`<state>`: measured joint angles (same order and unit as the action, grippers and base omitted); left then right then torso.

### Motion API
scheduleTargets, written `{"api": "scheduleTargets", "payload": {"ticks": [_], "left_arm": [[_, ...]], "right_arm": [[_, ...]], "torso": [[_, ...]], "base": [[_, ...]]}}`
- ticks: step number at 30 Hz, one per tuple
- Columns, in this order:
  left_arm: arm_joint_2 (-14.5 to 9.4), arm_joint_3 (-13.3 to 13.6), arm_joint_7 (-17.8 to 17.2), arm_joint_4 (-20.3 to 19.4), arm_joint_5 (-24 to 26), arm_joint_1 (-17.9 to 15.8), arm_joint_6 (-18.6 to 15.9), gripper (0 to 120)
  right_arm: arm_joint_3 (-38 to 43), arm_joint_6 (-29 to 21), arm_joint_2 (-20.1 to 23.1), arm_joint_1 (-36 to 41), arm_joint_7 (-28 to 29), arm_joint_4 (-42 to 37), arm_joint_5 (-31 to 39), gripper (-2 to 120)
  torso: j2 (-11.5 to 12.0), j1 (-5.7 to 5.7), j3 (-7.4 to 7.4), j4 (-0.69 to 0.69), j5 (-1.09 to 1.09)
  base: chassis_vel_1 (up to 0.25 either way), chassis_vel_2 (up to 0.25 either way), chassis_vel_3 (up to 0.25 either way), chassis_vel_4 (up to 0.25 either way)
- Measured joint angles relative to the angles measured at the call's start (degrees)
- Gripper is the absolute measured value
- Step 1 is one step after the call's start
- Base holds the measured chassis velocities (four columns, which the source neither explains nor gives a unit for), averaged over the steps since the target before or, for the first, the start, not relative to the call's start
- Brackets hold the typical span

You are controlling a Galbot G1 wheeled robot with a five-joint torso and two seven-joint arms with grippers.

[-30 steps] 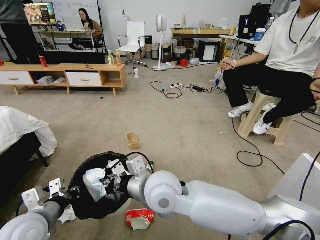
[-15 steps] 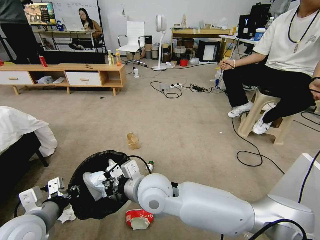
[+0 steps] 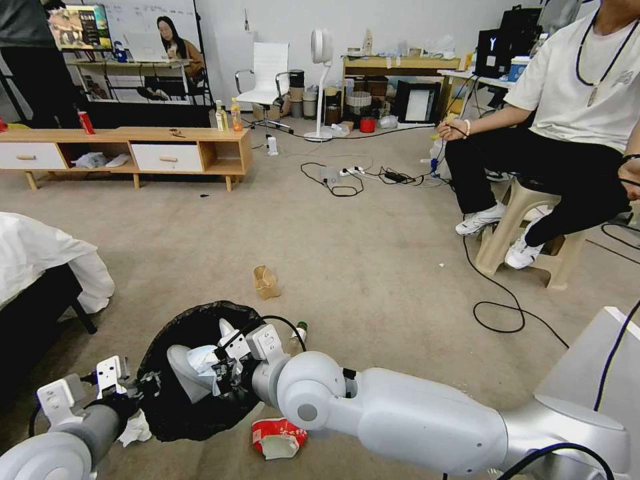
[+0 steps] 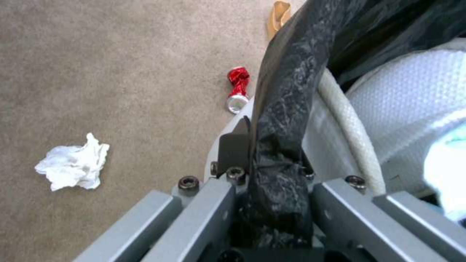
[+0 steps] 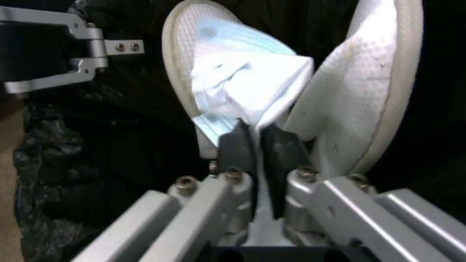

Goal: Pick up the trash bin and place the garbage on the floor into it.

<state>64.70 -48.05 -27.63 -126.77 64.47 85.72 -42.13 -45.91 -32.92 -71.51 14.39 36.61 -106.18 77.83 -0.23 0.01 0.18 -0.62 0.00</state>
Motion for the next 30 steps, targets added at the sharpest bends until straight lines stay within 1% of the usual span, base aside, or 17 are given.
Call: {"api": "scheduleTargets", "payload": {"ticks": [2,3,5,6,9,10,11,13,16,17,19,20,23,24,25,30], "left_arm": [[0.0,0.0,0.0,0.2,0.0,0.0,0.0,2],[0.0,0.0,0.0,0.2,0.0,0.0,0.0,2],[0.0,0.1,0.0,0.5,-0.1,0.0,0.0,2],[0.0,0.1,0.0,0.5,-0.1,0.0,0.0,2],[0.0,0.1,0.0,0.9,-0.2,0.0,0.0,2],[0.0,0.1,0.0,0.9,-0.2,0.0,0.0,2],[0.0,0.1,0.0,1.0,-0.2,0.0,0.0,2],[0.0,0.1,0.0,1.1,-0.2,-0.1,0.0,2],[-0.1,0.1,0.0,1.4,-0.3,-0.1,0.0,2],[-0.1,0.1,0.0,1.4,-0.3,-0.1,0.0,2],[-0.1,0.1,0.0,1.9,-0.4,-0.2,0.0,2],[-0.1,0.1,0.0,1.9,-0.4,-0.2,0.0,2],[-0.1,0.1,0.0,2.3,-0.4,-0.3,0.0,2],[-0.1,0.1,0.0,2.3,-0.4,-0.3,0.0,2],[-0.1,0.1,0.0,2.3,-0.4,-0.4,0.0,2],[-0.2,0.1,0.0,2.3,-0.4,-0.3,0.0,2]], "right_arm": [[0.2,0.0,0.2,0.0,0.0,-0.5,0.0,20],[0.2,0.0,0.2,0.0,0.0,-0.5,0.0,20],[0.4,0.1,0.5,0.0,0.0,-0.8,0.0,32],[0.4,0.1,0.5,0.0,0.0,-0.8,0.0,32],[0.6,0.1,0.9,-0.2,0.1,-1.6,0.2,47],[0.6,0.1,0.9,-0.2,0.1,-1.6,0.2,47],[0.7,0.1,1.1,-0.3,0.1,-1.8,0.3,51],[0.7,0.1,1.1,-0.3,0.1,-1.9,0.3,51],[1.1,0.1,1.7,-0.5,0.3,-2.8,0.6,73],[1.1,0.1,1.7,-0.5,0.3,-2.8,0.6,73],[1.7,0.1,2.5,-0.6,0.6,-3.9,0.9,83],[1.7,0.1,2.5,-0.6,0.6,-3.9,0.9,83],[2.1,0.0,3.6,-0.6,1.0,-5.2,1.2,96],[2.1,0.0,3.6,-0.6,1.0,-5.2,1.2,96],[2.2,0.0,3.9,-0.6,1.1,-5.5,1.2,99],[2.9,0.1,4.2,-0.4,1.2,-5.9,1.2,100]], "torso": [[0.0,0.0,0.0,0.0,0.0],[0.0,0.0,0.0,0.0,0.0],[0.0,0.0,0.0,0.0,0.0],[0.0,0.0,0.0,0.0,0.0],[0.0,0.0,0.0,0.0,0.0],[0.0,0.0,0.0,0.0,0.0],[0.0,0.0,0.0,0.0,0.0],[0.0,0.0,0.0,0.0,0.0],[0.0,0.0,0.0,0.0,0.0],[0.0,0.0,0.0,0.0,0.0],[0.0,0.0,0.0,0.0,0.0],[0.0,0.0,0.0,0.0,0.0],[0.0,0.0,0.0,0.0,0.0],[0.0,0.0,0.0,0.0,0.0],[0.0,0.0,0.0,0.0,0.0],[0.0,0.0,0.0,0.0,0.0]], "base": [[0.0,0.0,0.0,0.0],[0.0,0.0,0.0,0.0],[0.0,0.0,0.0,0.0],[0.0,0.0,0.0,0.0],[0.0,0.0,0.0,0.0],[0.0,0.0,0.0,0.0],[0.0,0.0,0.0,0.0],[0.0,0.0,0.0,0.0],[0.0,0.0,0.0,0.0],[0.0,0.0,0.0,0.0],[0.0,0.0,0.0,0.0],[0.0,0.0,0.0,0.0],[0.0,0.0,0.0,0.0],[0.0,0.0,0.0,0.0],[0.0,0.0,0.0,0.0],[0.0,0.0,0.0,0.0]]}}
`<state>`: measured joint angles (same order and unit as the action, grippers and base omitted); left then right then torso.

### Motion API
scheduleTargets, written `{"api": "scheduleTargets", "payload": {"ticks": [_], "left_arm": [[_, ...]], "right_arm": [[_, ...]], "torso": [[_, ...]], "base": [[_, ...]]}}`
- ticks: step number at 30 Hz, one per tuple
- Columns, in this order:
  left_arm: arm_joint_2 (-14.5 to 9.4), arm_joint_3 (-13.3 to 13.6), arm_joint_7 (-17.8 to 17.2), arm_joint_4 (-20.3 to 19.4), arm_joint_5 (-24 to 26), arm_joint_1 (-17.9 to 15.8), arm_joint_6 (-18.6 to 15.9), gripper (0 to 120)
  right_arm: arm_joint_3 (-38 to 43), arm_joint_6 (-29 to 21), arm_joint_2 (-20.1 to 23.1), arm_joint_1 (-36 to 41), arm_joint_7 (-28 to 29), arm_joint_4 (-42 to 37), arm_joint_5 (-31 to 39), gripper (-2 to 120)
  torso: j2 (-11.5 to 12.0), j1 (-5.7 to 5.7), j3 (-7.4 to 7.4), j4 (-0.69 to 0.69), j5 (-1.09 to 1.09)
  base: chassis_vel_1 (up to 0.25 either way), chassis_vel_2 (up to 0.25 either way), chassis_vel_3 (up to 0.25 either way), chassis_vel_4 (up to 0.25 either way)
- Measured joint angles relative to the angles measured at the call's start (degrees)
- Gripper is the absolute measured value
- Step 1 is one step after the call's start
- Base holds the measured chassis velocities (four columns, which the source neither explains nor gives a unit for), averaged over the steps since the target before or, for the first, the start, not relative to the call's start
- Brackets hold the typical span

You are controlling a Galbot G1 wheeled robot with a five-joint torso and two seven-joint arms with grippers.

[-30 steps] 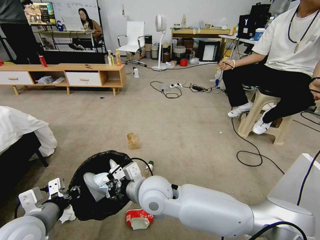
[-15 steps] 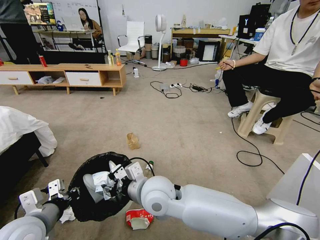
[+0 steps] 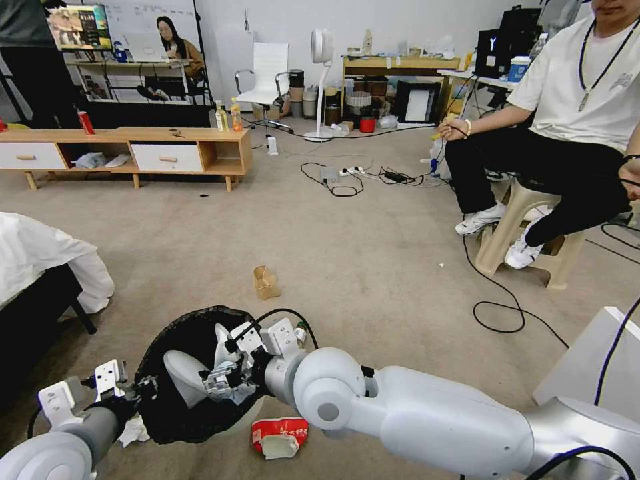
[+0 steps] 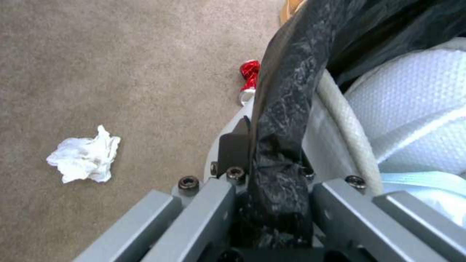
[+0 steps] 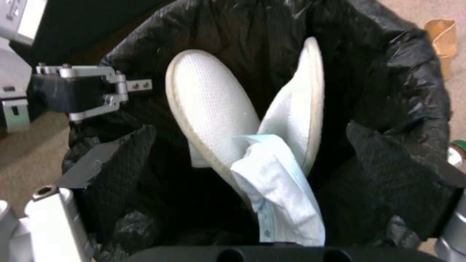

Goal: Pick up the trash bin and place the garbage on the floor into it.

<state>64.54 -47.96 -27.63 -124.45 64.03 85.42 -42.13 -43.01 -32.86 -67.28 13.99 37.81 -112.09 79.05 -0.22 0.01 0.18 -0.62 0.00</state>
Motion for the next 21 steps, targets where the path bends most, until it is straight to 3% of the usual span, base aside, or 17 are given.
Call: {"api": "scheduleTargets", "payload": {"ticks": [13,21], "left_arm": [[-0.2,-0.2,-0.1,0.9,0.0,-0.3,0.0,2],[-0.3,-0.2,-0.1,1.7,0.2,-1.2,0.0,2]], "right_arm": [[3.9,2.0,-0.2,0.5,-0.5,-0.9,0.0,100],[8.8,3.5,3.2,1.9,-2.3,-3.7,-0.6,100]], "torso": [[0.0,0.0,0.0,0.0,0.0],[0.0,0.0,0.0,0.0,0.0]], "base": [[0.0,0.0,0.0,0.0],[0.0,0.0,0.0,0.0]]}}
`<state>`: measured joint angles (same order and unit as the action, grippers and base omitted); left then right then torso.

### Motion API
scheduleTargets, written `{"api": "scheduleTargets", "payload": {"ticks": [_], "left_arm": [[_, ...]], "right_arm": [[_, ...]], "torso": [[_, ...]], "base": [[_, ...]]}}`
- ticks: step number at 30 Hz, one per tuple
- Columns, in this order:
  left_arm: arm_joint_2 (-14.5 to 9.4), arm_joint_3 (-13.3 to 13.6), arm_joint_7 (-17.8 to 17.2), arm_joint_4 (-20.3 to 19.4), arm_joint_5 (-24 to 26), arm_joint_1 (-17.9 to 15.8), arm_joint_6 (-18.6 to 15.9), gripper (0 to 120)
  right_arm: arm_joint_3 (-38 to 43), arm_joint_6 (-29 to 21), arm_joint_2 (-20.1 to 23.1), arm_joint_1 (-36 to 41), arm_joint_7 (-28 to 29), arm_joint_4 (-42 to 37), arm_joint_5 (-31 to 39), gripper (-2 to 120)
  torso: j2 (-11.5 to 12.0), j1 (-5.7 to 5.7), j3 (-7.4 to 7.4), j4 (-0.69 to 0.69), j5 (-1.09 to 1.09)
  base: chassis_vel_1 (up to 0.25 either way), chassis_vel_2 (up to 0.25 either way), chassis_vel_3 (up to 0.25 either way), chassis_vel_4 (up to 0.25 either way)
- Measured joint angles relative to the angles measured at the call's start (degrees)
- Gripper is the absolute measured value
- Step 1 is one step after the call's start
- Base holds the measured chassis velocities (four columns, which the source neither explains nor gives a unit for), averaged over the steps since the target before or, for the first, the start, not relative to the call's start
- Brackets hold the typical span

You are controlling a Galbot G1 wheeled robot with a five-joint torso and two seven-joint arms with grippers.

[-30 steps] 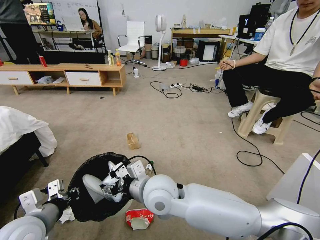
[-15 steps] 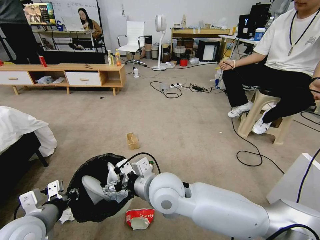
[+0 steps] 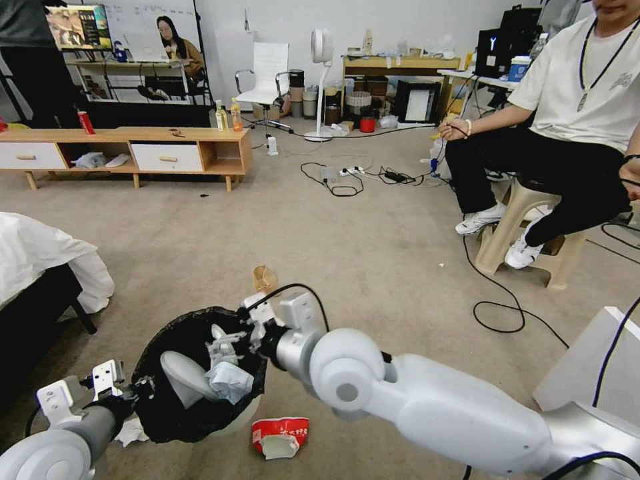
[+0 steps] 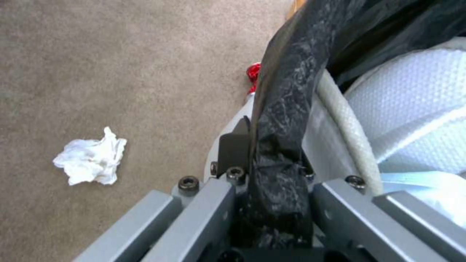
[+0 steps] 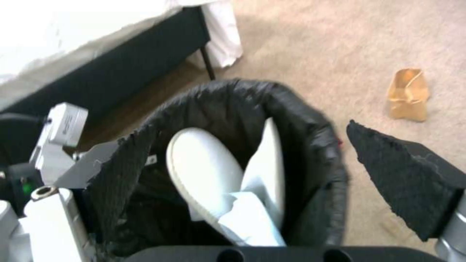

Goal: Pick up the trash bin and place the garbage on the floor into it.

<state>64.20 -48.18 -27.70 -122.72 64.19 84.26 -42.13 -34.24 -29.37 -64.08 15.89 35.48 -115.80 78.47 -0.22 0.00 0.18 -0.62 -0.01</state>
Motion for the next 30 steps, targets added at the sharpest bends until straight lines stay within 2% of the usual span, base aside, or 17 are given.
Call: {"api": "scheduleTargets", "payload": {"ticks": [3,8,9,11,12,14,16,18,19,21,22,25,30], "left_arm": [[0.0,0.0,0.0,0.2,0.1,-0.2,0.0,2],[-0.2,0.0,0.0,0.4,0.3,-0.7,0.0,2],[-0.2,0.0,0.0,0.4,0.3,-0.7,0.0,2],[-0.4,0.0,0.0,0.4,0.6,-0.8,0.0,2],[-0.4,0.0,0.0,0.4,0.6,-0.8,0.0,2],[-0.9,-0.2,0.0,0.4,0.8,-0.7,0.0,2],[-1.0,-0.2,0.0,0.4,0.9,-0.7,0.0,2],[-1.1,-0.1,0.0,0.4,1.0,-0.9,0.0,2],[-1.1,-0.1,0.0,0.4,1.0,-0.9,0.0,2],[-1.1,0.0,0.0,0.6,1.0,-1.0,0.0,2],[-1.1,0.0,0.0,0.6,1.0,-1.0,0.0,2],[-1.2,0.2,0.0,0.9,1.0,-1.1,0.0,2],[-1.2,0.3,0.1,0.9,1.0,-1.2,0.0,2]], "right_arm": [[1.8,0.6,1.5,0.5,-0.5,-0.9,0.0,100],[7.8,0.8,7.3,2.7,-1.0,-4.2,-0.1,100],[7.8,0.8,7.3,2.7,-1.0,-4.2,-0.1,100],[11.4,0.7,11.2,6.1,-1.6,-5.4,-1.0,100],[11.4,0.7,11.2,6.1,-1.6,-5.4,-1.0,100],[16.0,0.7,15.7,11.3,-2.5,-6.3,-2.9,100],[17.3,0.6,17.2,12.7,-2.9,-6.5,-3.7,100],[21.2,0.8,22.3,17.7,-5.1,-7.0,-7.6,100],[21.2,0.8,22.3,17.7,-5.1,-7.0,-7.6,100],[24.9,1.7,27.3,22.9,-7.8,-7.4,-12.5,100],[24.9,1.7,27.3,22.9,-7.8,-7.4,-12.5,100],[29.5,2.7,33.0,31.5,-11.6,-7.8,-18.9,100],[30.4,3.8,37.1,37.4,-15.7,-7.5,-25.0,100]], "torso": [[0.0,0.0,0.0,0.0,0.0],[0.0,0.0,0.0,0.0,0.0],[0.0,0.0,0.0,0.0,0.0],[0.0,0.0,0.0,0.0,-0.01],[0.0,0.0,0.0,0.0,-0.01],[0.0,0.0,0.0,0.0,-0.02],[0.0,0.0,0.0,-0.01,-0.02],[0.0,0.0,0.0,-0.01,-0.01],[0.0,0.0,0.0,-0.01,-0.01],[0.0,0.0,0.0,-0.01,-0.01],[0.0,0.0,0.0,-0.01,-0.01],[0.0,0.0,-0.01,-0.01,-0.02],[0.0,0.0,-0.01,-0.01,-0.01]], "base": [[0.0,0.0,0.0,0.0],[0.0,0.0,0.0,0.0],[0.0,0.0,0.0,0.0],[0.0,0.0,0.0,0.0],[0.0,0.0,0.0,0.0],[0.0,0.0,0.0,0.0],[0.0,0.0,0.0,0.0],[0.0,0.0,0.0,0.0],[0.0,0.0,0.0,0.0],[0.0,0.0,0.0,0.0],[0.0,0.0,0.0,0.0],[0.0,0.0,0.0,0.0],[0.0,0.0,0.0,0.0]]}}
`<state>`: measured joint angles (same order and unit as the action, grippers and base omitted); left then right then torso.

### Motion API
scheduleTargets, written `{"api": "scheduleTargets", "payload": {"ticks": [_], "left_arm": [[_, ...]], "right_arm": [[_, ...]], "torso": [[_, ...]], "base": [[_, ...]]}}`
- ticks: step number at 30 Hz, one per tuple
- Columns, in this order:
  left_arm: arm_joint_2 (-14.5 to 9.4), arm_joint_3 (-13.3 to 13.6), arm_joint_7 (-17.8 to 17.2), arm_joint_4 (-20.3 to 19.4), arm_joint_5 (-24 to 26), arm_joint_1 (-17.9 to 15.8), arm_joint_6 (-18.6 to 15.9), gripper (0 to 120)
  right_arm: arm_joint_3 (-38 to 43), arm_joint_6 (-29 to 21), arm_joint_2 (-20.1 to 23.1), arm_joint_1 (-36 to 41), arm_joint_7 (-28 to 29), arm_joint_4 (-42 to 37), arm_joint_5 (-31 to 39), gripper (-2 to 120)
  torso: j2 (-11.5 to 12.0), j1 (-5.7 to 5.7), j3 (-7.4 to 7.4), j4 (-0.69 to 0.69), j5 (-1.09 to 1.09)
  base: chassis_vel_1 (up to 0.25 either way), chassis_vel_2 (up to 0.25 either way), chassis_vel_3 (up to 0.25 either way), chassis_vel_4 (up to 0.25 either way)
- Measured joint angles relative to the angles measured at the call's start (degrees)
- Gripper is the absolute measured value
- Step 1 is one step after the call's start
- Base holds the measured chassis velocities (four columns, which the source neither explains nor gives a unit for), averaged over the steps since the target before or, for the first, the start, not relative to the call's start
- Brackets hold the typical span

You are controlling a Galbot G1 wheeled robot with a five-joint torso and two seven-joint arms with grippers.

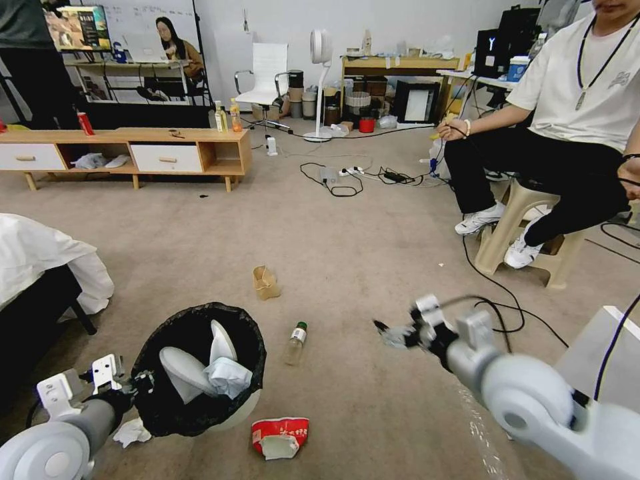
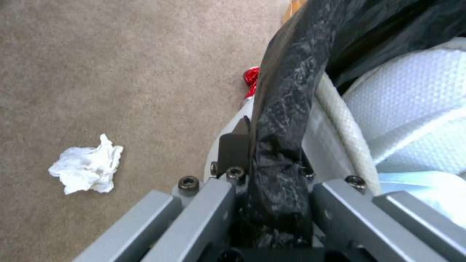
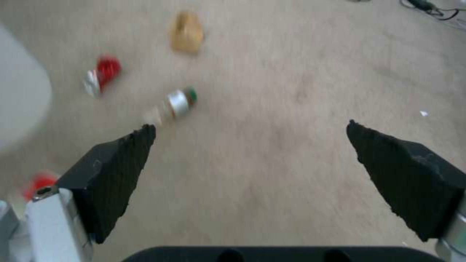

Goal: Pick up the trash bin and place the garbage on the floor into it.

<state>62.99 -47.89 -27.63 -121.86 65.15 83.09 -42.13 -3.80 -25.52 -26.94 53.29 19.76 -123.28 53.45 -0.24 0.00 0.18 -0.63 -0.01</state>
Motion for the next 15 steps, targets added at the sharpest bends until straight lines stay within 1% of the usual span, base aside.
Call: {"api": "scheduleTargets", "payload": {"ticks": [1,3,7,9,10,11,12,15], "left_arm": [[0.0,0.0,0.0,0.0,0.0,0.0,0.0,2],[0.0,0.0,0.0,-0.2,-0.1,0.1,0.0,2],[0.0,0.0,0.0,-0.5,-0.1,0.2,0.0,2],[0.0,0.0,0.0,-1.0,-0.1,0.4,0.0,2],[0.0,0.0,0.0,-1.0,-0.1,0.4,0.0,2],[0.1,0.0,0.0,-1.1,-0.1,0.5,0.0,2],[0.1,0.0,0.0,-1.1,-0.1,0.5,0.0,2],[0.4,0.0,0.0,-1.3,-0.5,0.9,0.0,2]], "right_arm": [[0.0,0.0,0.0,0.0,0.0,0.0,0.0,100],[-2.7,0.1,1.8,1.1,-3.5,0.8,-5.2,100],[-4.7,0.2,2.3,1.0,-5.0,1.5,-8.0,100],[-7.7,0.2,2.8,0.6,-7.0,2.3,-11.8,100],[-7.7,0.2,2.8,0.6,-7.0,2.3,-11.8,100],[-8.9,0.4,3.1,0.5,-8.8,2.8,-14.6,100],[-8.9,0.4,3.1,0.5,-8.8,2.8,-14.6,100],[-11.9,0.7,3.3,-0.3,-13.3,4.2,-21.2,100]], "torso": [[0.0,0.0,0.0,0.0,0.0],[0.0,0.0,0.0,0.03,0.0],[0.0,0.0,0.0,0.03,0.01],[0.0,0.0,0.0,0.02,0.0],[0.0,0.0,0.0,0.02,0.0],[0.0,0.0,0.0,0.02,0.01],[0.0,0.0,0.0,0.02,0.01],[0.0,0.0,0.0,0.01,0.02]], "base": [[0.0,0.0,0.0,0.0],[0.0,0.0,0.0,0.0],[0.0,0.0,0.0,0.0],[0.0,0.0,0.0,0.0],[0.0,0.0,0.0,0.0],[0.0,0.0,0.0,0.0],[0.0,0.0,0.0,0.0],[0.0,0.0,0.0,0.0]]}}
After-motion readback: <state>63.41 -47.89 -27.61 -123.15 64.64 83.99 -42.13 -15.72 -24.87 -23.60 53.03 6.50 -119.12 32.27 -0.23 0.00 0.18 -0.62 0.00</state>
